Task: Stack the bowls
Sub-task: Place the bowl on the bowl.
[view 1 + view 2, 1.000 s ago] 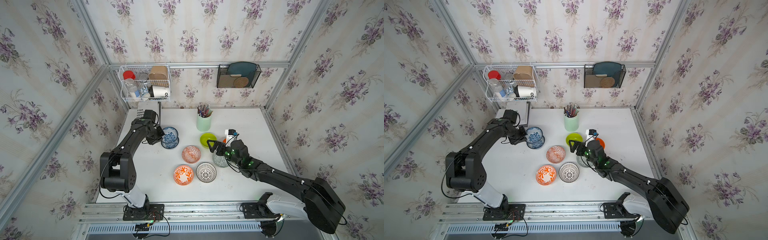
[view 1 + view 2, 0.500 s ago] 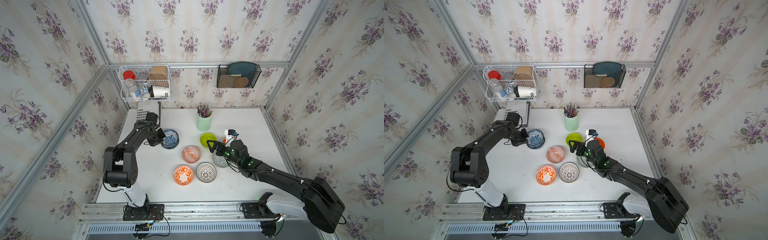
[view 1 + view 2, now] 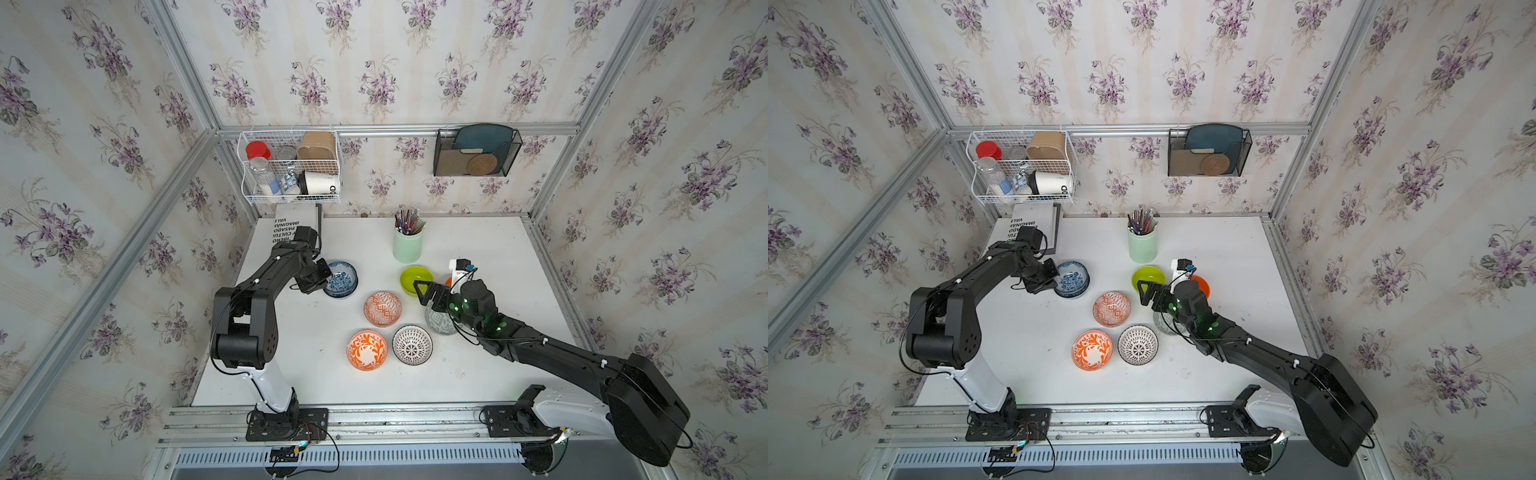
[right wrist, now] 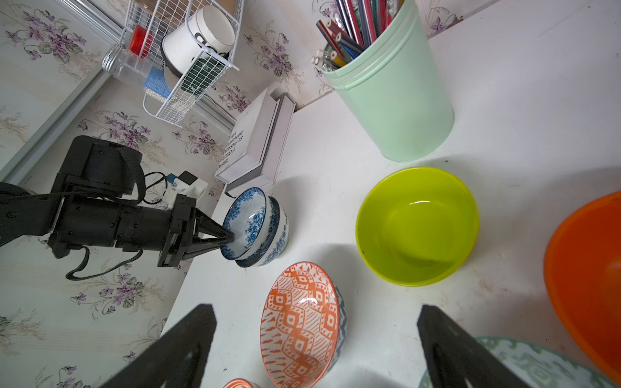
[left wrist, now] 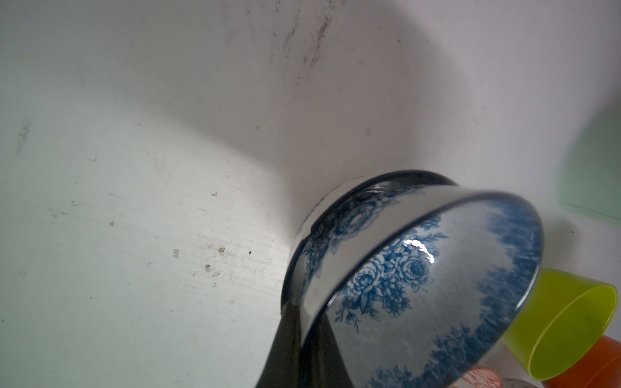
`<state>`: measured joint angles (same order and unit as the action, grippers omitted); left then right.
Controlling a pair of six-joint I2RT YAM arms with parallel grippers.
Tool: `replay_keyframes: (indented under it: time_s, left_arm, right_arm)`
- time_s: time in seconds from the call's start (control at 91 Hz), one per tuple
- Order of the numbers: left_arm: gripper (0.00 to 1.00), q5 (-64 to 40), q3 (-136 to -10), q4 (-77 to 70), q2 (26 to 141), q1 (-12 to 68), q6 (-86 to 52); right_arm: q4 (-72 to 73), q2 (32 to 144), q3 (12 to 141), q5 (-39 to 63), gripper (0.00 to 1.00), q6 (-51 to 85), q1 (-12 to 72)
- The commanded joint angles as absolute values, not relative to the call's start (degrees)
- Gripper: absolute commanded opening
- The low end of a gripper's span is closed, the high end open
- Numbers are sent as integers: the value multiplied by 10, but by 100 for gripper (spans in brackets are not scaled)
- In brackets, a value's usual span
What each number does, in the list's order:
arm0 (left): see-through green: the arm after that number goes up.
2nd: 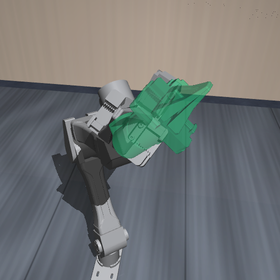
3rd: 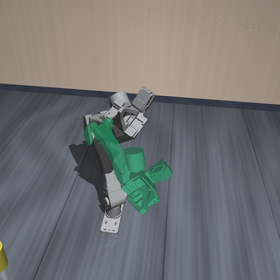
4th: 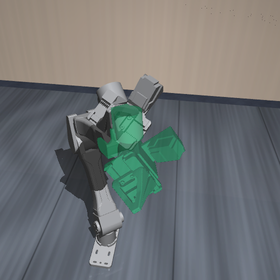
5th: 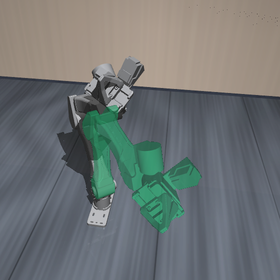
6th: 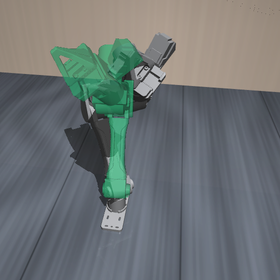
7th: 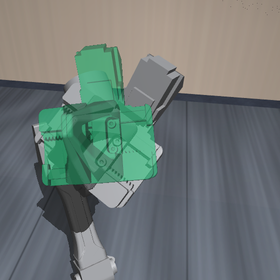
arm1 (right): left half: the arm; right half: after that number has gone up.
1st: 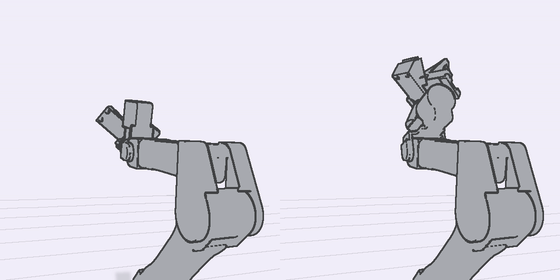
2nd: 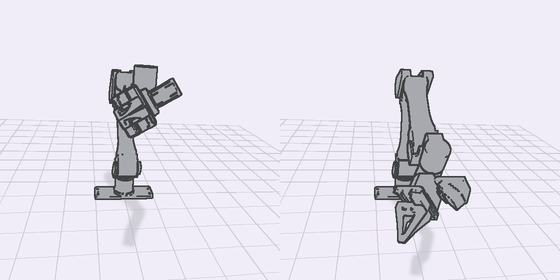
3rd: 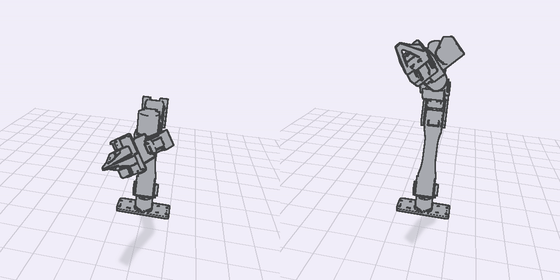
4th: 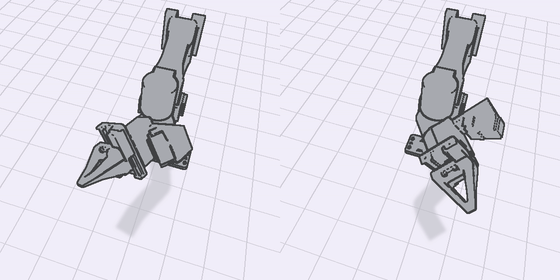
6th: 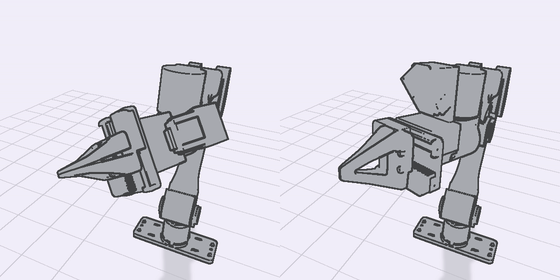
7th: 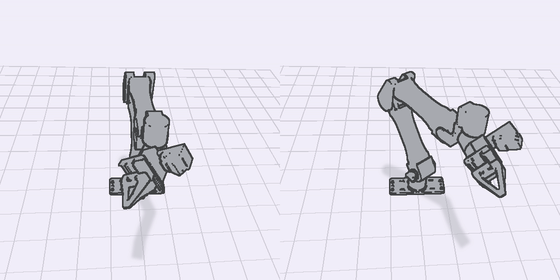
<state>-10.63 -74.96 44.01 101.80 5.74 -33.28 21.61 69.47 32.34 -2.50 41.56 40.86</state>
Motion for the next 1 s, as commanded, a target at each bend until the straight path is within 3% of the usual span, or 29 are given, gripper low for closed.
replay_keyframes:
  time_s: [0.0,0.582,0.714,0.989]
  left_arm:
    - [0,-104,-750,436,1017,58,-332]
    - [0,-98,-757,453,1028,60,-335]
    - [24,-97,-756,454,1024,61,-333]
    - [45,-101,-757,455,1008,62,-333]
  right_arm:
    - [234,695,328,-26,100,409,410]
    - [234,692,326,-27,100,409,409]
    - [234,692,326,-28,100,410,410]
    - [232,690,326,-29,100,410,410]
